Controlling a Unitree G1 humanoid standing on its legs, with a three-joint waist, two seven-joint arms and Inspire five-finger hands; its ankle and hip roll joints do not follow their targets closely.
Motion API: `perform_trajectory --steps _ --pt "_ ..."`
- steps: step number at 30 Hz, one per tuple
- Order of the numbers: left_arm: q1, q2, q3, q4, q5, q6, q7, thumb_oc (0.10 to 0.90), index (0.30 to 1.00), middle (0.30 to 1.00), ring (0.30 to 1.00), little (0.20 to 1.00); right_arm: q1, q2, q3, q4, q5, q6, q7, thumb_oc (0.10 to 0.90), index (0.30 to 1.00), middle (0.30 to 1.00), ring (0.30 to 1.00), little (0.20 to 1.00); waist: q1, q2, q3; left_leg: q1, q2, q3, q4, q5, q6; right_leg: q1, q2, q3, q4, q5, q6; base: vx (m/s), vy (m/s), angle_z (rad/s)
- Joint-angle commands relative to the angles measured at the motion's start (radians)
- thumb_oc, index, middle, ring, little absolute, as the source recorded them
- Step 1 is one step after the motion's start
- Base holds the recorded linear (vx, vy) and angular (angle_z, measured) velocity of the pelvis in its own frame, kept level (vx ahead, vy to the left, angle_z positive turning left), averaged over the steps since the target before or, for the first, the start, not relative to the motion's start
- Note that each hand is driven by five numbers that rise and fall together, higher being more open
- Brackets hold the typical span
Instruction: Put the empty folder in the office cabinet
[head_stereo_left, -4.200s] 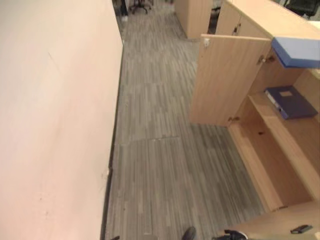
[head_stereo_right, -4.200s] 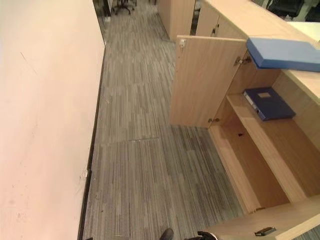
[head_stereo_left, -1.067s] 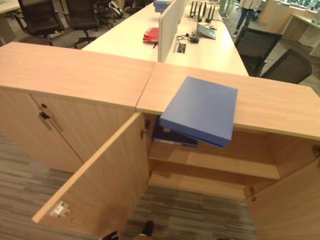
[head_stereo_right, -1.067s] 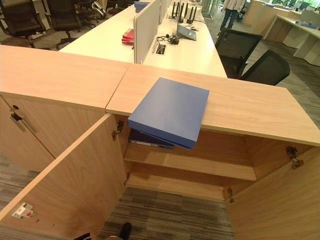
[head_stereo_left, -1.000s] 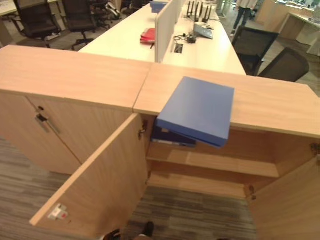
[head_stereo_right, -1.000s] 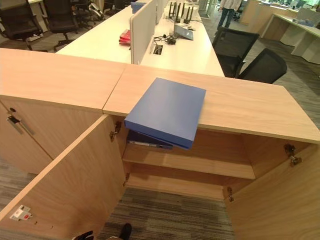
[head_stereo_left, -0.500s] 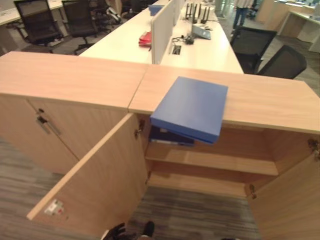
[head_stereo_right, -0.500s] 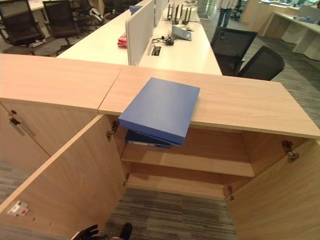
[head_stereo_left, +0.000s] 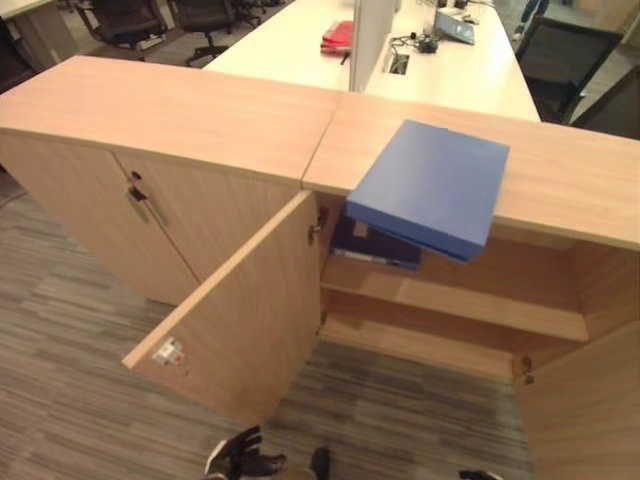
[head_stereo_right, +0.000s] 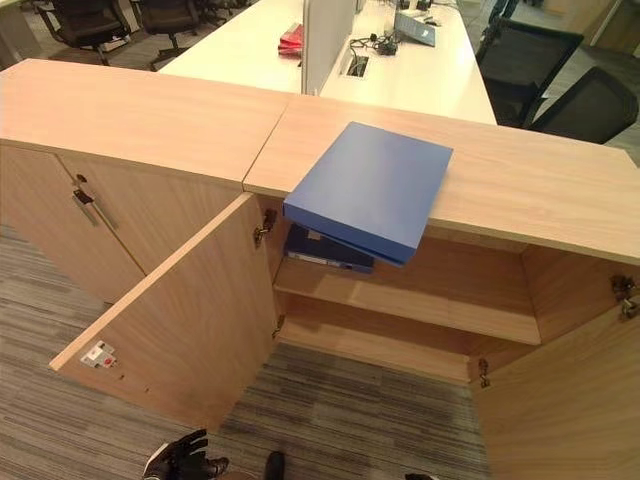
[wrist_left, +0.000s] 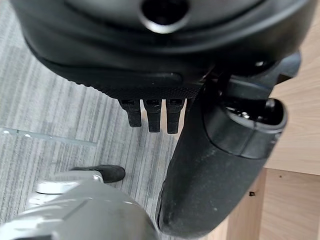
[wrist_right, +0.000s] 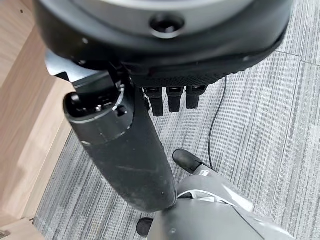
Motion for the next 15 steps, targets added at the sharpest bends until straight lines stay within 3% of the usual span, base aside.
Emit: perform_trajectory --steps 1,3,6,8,11,13,14,15 --pt "-0.012 0.025 -0.006 -0.107 -0.020 -0.029 -0.013 0.800 0.900 0.900 0.900 0.900 -0.047 -0.043 -0.008 -0.032 -0.018 0.003 0.000 0.800 0.900 0.900 0.900 0.900 -0.002 0.066 0.014 0.004 0.010 -0.124 0.050 -0.143 -0.001 -0.179 -0.081 0.014 0.160 0.120 0.012 -0.14 -0.104 -0.01" --pt "-0.006 0.047 -0.009 -0.146 -0.026 -0.030 -0.019 0.800 0.900 0.900 0.900 0.900 -0.051 -0.036 -0.013 -0.035 -0.021 0.007 0.004 0.800 0.900 0.900 0.900 0.900 0.000 0.071 0.011 0.000 0.034 -0.128 0.043 -0.135 -0.011 -0.170 -0.143 0.022 0.137 0.147 0.015 -0.04 -0.179 0.09" --pt "-0.011 0.078 -0.022 -0.190 -0.038 -0.040 -0.028 0.800 0.900 0.900 0.900 0.900 -0.048 -0.031 -0.041 -0.025 -0.007 0.010 0.005 0.800 0.900 0.900 0.900 0.900 -0.008 0.041 0.005 0.006 0.043 -0.149 0.041 -0.145 -0.032 -0.146 -0.173 0.120 0.048 0.223 0.061 0.07 -0.232 0.20" --pt "-0.010 0.085 -0.028 -0.210 -0.036 -0.043 -0.036 0.800 0.900 0.900 0.900 0.900 -0.047 -0.024 -0.050 -0.016 -0.002 0.013 0.007 0.800 0.900 0.900 0.900 0.900 -0.014 0.025 -0.003 0.013 0.046 -0.163 0.045 -0.157 -0.041 -0.133 -0.150 0.164 -0.001 0.211 0.078 0.16 -0.229 0.30" --pt "-0.003 0.089 -0.025 -0.226 -0.034 -0.050 -0.049 0.800 0.900 0.900 0.900 0.900 -0.046 -0.011 -0.045 -0.008 -0.009 0.010 0.013 0.800 0.900 0.900 0.900 0.900 -0.011 0.009 -0.016 0.034 0.059 -0.168 0.043 -0.174 -0.057 -0.102 -0.124 0.139 -0.054 0.171 0.089 0.14 -0.171 0.19" --pt "-0.005 0.089 -0.032 -0.229 -0.052 -0.053 -0.054 0.800 0.900 0.900 0.900 0.900 -0.048 -0.008 -0.032 -0.005 -0.014 0.008 0.018 0.800 0.900 0.900 0.900 0.900 -0.017 0.007 -0.020 0.047 0.088 -0.177 0.045 -0.179 -0.074 -0.105 -0.094 0.143 -0.043 0.144 0.076 0.21 -0.398 0.24" --pt "0.001 0.092 -0.057 -0.285 -0.119 -0.052 -0.079 0.800 0.900 0.900 0.900 0.900 -0.052 -0.012 -0.012 -0.012 -0.003 -0.001 0.019 0.800 0.900 0.900 0.900 0.900 -0.034 0.009 -0.017 0.051 0.152 -0.196 0.071 -0.181 -0.106 -0.110 -0.028 0.141 -0.019 0.085 0.039 0.18 -0.455 0.12" --pt "0.002 0.092 -0.057 -0.286 -0.119 -0.052 -0.079 0.800 0.900 0.900 0.900 0.900 -0.052 -0.012 -0.011 -0.012 -0.003 -0.002 0.019 0.800 0.900 0.900 0.900 0.900 -0.035 0.010 -0.017 0.051 0.153 -0.196 0.071 -0.182 -0.106 -0.111 -0.026 0.140 -0.017 0.084 0.039 0.15 -0.480 -0.16"
